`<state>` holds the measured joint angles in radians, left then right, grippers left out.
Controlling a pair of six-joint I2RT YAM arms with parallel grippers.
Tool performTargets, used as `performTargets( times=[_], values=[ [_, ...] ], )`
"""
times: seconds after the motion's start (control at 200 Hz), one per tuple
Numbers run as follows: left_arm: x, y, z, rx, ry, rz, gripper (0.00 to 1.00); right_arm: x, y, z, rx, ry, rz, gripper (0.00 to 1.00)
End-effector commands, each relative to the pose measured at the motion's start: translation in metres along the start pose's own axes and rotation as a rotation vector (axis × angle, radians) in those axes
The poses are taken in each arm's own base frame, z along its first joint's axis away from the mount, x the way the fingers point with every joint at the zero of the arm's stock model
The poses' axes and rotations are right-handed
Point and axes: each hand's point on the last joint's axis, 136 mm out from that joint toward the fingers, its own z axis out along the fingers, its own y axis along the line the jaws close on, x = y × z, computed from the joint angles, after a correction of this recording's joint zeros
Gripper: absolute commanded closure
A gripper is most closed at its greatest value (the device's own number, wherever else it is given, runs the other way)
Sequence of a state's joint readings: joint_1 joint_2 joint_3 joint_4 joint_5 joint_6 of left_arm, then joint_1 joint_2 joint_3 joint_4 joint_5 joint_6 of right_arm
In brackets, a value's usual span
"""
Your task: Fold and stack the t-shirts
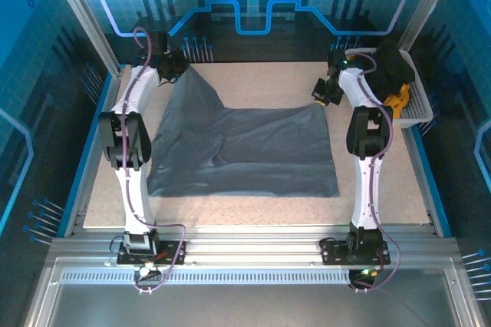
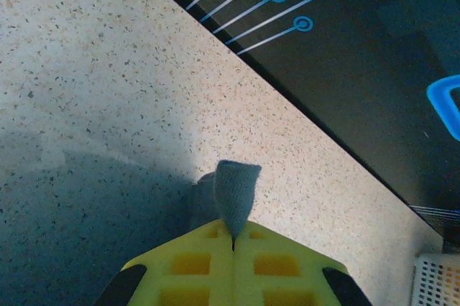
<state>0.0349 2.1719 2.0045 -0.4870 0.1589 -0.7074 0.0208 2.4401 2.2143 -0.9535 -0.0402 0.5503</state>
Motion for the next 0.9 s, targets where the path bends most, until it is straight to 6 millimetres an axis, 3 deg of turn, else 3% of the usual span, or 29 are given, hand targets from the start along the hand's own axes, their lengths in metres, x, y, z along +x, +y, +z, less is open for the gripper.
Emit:
performTargets(
  times=[0.0,0.02,0.13,0.275,0.385,0.53,0.67,0.895],
  values=[
    [-0.002,-0.022,-0.036,0.095,-0.015,0.012,1.00,-0.002,0.008,-0.037,-0.079,-0.032,-0.055,1.00],
    [0.002,-0.021,-0.039,0.097,-0.008,0.012,1.00,-0.003,0.011,-0.049,-0.092,-0.055,-0.066,1.00],
    [0.021,-0.018,-0.068,0.116,0.004,0.016,1.00,0.007,0.010,-0.064,-0.111,-0.075,-0.099,1.00],
    [0.049,0.008,-0.117,0.050,-0.010,0.033,1.00,0.033,-0.002,-0.082,-0.097,-0.090,-0.120,1.00],
    [0.072,0.037,-0.154,-0.018,-0.056,0.008,1.00,0.057,-0.019,-0.093,-0.071,-0.115,-0.116,1.00],
    [0.104,0.098,-0.201,-0.182,-0.149,-0.088,1.00,0.093,-0.041,-0.096,-0.041,-0.114,-0.093,1.00],
    [0.147,0.151,-0.218,-0.267,-0.162,-0.189,1.00,0.131,-0.067,-0.087,0.033,-0.077,-0.068,1.00],
    [0.195,0.194,-0.224,-0.336,-0.105,-0.297,1.00,0.170,-0.094,-0.067,0.102,0.015,-0.044,1.00]
  ],
)
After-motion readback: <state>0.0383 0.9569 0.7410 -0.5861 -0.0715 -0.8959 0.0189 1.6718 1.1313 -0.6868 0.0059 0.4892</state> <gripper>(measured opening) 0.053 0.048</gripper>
